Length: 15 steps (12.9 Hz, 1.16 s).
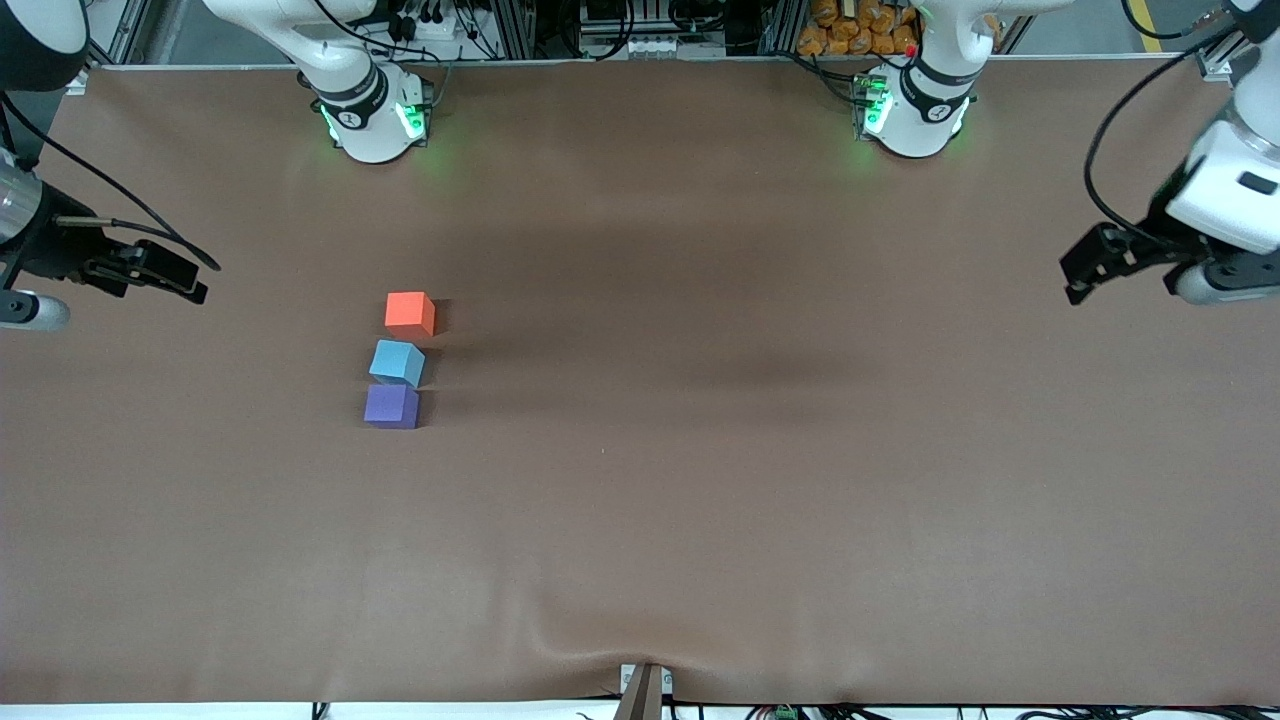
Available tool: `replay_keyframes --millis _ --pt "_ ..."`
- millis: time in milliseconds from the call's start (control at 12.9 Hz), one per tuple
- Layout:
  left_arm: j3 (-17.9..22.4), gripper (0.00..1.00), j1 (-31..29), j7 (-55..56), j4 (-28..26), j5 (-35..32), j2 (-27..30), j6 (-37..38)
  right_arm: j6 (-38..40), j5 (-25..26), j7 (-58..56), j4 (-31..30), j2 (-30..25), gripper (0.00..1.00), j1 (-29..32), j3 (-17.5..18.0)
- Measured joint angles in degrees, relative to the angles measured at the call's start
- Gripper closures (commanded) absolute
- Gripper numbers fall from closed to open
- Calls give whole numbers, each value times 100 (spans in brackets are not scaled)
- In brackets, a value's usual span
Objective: Place blue block between orange and purple blocks
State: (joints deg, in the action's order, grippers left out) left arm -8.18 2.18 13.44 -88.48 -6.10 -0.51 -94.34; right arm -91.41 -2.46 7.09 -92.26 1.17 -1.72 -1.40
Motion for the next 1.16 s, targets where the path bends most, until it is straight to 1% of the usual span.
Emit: replay_keyframes --millis 155,311,543,776,1164 --pt "-183 0 4 1 -1 45 46 140 -11 254 -12 -27 2 0 -5 39" --pt "-210 0 -18 -1 -1 330 67 248 -11 333 -12 -26 -3 0 -6 85" --pt "-200 0 -205 -309 -1 552 99 399 -28 349 -14 -25 -39 0 -6 92" --pt "-208 0 -222 -542 -5 564 230 577 -71 349 -15 -12 -82 0 -6 95" --pt "-166 0 -265 -802 -5 564 325 597 -88 349 -16 -2 -93 0 -6 105"
